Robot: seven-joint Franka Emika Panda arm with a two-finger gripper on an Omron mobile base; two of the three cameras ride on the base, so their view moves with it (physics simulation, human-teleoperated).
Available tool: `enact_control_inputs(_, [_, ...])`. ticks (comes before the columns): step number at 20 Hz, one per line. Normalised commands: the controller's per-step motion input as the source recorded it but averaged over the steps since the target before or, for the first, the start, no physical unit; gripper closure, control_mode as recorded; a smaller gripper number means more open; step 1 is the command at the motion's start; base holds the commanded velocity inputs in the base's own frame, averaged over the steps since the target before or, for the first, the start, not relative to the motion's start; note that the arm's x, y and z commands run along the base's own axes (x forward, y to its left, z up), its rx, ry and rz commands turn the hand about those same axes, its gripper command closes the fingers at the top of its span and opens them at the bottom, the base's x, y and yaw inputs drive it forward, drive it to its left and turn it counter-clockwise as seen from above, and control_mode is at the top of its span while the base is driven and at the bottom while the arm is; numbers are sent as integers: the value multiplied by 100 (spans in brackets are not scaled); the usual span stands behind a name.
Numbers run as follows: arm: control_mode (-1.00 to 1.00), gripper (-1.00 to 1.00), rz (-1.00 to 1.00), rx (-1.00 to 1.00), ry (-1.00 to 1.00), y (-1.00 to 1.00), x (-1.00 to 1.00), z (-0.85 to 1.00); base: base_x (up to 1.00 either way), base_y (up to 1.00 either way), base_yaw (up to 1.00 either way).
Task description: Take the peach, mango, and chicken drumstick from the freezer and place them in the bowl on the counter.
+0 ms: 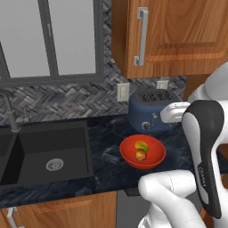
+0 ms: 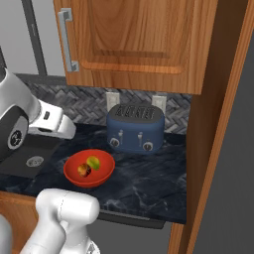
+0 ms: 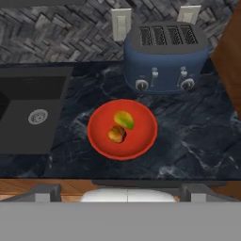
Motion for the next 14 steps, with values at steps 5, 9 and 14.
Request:
enact_control_inputs(5, [-100,-100,0,0,18,0,-13,9,0,0,0])
enact_control_inputs(9, [-100,-100,-3,-3,18,0,-1,0,0,0,0])
enact_control_inputs(14, [-100,-100,-2,-8,0,-5,0,-18,0,0,0])
